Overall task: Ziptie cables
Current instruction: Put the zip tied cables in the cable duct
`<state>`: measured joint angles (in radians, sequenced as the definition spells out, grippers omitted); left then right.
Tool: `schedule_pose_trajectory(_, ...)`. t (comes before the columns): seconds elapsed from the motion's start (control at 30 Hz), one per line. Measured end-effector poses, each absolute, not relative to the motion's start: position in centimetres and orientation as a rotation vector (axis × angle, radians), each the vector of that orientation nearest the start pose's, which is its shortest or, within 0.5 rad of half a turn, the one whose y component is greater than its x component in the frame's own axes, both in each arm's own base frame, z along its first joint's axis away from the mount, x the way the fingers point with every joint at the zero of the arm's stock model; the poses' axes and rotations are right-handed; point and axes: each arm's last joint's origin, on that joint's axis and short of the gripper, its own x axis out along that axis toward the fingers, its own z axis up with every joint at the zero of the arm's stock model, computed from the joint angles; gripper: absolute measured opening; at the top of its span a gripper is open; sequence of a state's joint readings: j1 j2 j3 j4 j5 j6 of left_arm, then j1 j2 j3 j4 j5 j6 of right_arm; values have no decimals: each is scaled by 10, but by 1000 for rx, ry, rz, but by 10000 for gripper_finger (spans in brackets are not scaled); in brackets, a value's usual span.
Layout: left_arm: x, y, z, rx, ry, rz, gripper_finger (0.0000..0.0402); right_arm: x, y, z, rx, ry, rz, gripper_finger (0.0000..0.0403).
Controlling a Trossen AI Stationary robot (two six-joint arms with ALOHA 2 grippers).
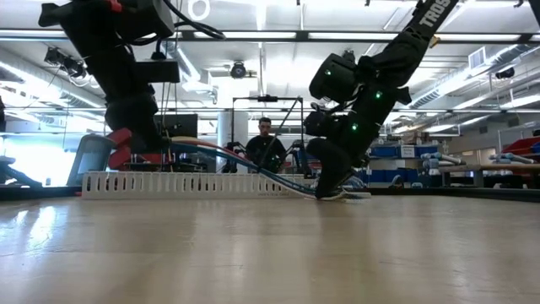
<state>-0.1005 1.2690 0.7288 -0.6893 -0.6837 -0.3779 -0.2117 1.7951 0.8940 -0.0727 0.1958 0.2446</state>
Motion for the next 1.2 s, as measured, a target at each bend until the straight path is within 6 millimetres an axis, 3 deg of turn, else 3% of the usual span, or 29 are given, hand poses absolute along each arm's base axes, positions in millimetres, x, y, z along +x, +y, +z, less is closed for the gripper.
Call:
schedule_pose_trajectory(0.2, 210, -3, 197, 201, 1058, 694, 39, 324, -67, 132, 170, 922, -494, 5)
schedule_pose_trajectory(0.4, 203, -2, 207, 194, 1026, 689, 39, 321, -60, 169, 142, 815, -467, 3)
schedule_pose_trajectory(0.67, 188, 0, 223, 191, 983, 697, 39, 320, -75, 194, 99, 729, -473, 1)
schedule_pose_trajectory(0.87, 176, 2, 221, 182, 1056, 726, 39, 331, -86, 202, 77, 693, -453, 1)
schedule_pose_trajectory(1.2, 181, 11, 202, 96, 1142, 666, 39, 339, -88, 209, 72, 663, -402, 1)
